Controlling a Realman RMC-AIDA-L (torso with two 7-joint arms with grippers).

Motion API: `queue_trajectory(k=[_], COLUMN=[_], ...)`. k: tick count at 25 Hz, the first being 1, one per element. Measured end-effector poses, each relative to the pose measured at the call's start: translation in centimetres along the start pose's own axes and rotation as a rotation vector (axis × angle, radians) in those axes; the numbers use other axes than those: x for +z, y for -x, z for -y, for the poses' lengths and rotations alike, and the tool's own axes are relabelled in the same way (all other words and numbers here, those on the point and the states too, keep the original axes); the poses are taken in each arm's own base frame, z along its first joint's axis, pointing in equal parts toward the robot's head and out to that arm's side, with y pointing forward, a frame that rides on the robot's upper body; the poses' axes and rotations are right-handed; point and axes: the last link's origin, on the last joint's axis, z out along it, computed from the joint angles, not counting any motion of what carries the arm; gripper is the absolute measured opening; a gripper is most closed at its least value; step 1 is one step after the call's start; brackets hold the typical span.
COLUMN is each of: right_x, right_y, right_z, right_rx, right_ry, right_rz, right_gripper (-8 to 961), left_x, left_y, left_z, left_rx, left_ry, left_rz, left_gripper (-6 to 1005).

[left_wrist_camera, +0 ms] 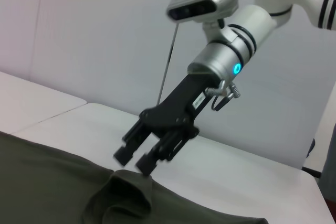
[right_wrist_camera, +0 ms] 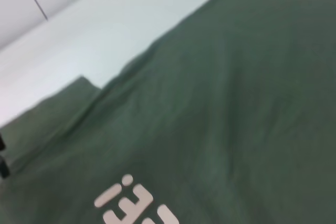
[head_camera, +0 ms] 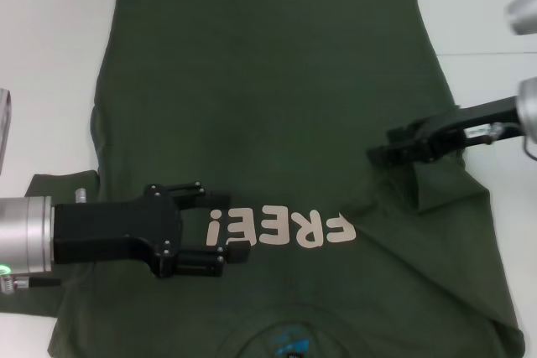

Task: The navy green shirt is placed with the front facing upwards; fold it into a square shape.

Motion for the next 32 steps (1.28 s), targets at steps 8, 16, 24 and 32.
queue_trajectory(k=[8,16,24,32], right_x=[-3.8,-4.9,-3.9,-3.6], right_y=[-3.7,-9.3,-12.6,-12.9], right_z=[-0.4,-3.6,-7.3,-7.5], right_rx=[-0.177,-0.326,-0.445,-0.453], right_ry=[0.088,0.208,0.379,0.386], right_rz=[0.279,0.391,0.364,0.366], right_gripper=[825,918,931,930], left_x=[-0.4,-1.4,-3.3,-7.7], left_y=[-0.1,0.1,0.8,1.0], left_z=[0.3,0.8,2.1,1.5], left_rx=[-0.026,-0.09,-0.266,-0.497], left_ry=[-0.038,-0.101,-0.224,-0.359], left_rz=[-0.049,-0.104,-0.083,0.077], left_gripper=[793,792,790,788])
